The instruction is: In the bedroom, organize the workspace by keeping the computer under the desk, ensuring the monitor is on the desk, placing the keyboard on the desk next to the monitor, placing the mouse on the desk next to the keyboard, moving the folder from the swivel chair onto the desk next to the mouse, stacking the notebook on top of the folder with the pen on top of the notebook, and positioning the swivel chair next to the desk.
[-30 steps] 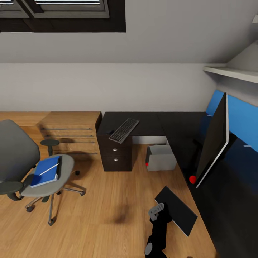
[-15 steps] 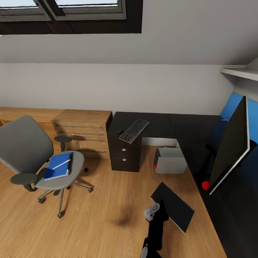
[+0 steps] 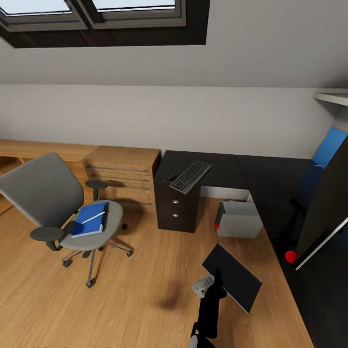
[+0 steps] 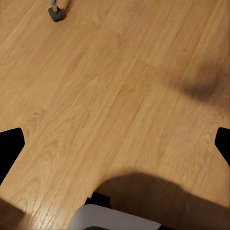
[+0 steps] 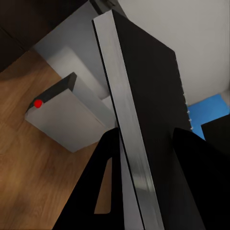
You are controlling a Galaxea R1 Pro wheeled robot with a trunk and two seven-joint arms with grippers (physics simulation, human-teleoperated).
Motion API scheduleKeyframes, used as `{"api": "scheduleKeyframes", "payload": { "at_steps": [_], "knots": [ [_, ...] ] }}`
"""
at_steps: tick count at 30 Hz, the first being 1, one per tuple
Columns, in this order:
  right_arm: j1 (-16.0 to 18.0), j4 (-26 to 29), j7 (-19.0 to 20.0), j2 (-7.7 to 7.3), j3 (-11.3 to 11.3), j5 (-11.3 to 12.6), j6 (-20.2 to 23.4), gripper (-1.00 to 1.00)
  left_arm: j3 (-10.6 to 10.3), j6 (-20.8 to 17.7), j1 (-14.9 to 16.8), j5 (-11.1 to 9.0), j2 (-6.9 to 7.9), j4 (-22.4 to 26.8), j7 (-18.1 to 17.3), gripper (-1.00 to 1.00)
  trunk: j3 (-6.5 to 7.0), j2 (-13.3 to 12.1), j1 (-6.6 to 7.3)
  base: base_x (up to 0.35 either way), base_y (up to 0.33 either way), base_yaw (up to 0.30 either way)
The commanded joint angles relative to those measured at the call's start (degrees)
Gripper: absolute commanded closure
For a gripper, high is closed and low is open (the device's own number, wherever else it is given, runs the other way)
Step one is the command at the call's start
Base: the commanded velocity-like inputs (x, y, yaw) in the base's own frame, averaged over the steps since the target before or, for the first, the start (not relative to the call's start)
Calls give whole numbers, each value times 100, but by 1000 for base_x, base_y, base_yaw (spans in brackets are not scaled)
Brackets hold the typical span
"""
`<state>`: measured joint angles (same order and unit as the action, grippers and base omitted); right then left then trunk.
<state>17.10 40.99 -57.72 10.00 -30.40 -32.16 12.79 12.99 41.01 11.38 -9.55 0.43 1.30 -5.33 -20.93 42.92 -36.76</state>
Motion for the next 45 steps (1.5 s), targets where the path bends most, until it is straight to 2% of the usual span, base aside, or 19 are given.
{"api": "scheduleKeyframes", "payload": {
  "at_steps": [1,18,22,45],
  "knots": [
    [4,-2,-21,0,-7,-27,59,100,11,12,4,-56,1,-7,-56,-100,-7,5,-1,0,0,36],
    [-9,-4,-17,0,-59,-27,27,100,11,12,4,-56,1,-7,-72,-100,-7,5,-1,44,0,6],
    [-14,-4,-124,0,-111,-45,-119,100,11,17,4,-56,9,-7,-73,-100,-7,5,-1,317,0,0],
    [-14,5,-185,0,-113,-57,-144,100,11,13,4,-56,10,-7,-65,-100,-7,5,-1,333,0,0]
  ]
}}
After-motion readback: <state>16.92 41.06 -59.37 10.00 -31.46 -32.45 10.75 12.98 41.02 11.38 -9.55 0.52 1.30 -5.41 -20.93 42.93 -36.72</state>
